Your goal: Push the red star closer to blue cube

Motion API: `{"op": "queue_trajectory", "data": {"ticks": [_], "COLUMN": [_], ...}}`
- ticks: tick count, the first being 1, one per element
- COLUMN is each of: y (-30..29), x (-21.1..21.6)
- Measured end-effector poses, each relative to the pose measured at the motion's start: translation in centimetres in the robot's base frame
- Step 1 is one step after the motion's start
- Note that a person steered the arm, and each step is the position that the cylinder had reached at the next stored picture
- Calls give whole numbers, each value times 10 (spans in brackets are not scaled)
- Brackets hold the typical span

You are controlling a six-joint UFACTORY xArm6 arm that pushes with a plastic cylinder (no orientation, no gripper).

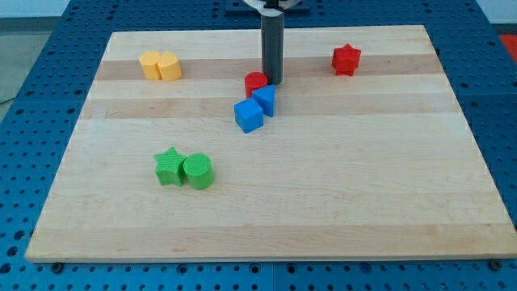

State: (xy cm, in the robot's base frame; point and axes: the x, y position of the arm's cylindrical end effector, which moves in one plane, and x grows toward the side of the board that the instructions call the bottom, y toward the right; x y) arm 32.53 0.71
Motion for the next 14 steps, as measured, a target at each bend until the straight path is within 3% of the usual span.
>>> {"op": "queue_trajectory", "data": {"ticks": [1,4,5,6,8,10,12,14], "y": [4,198,183,119,-9,-70,-102,-99], "x": [-18,-8,-40,-47,-35,-30,-6,-45]}}
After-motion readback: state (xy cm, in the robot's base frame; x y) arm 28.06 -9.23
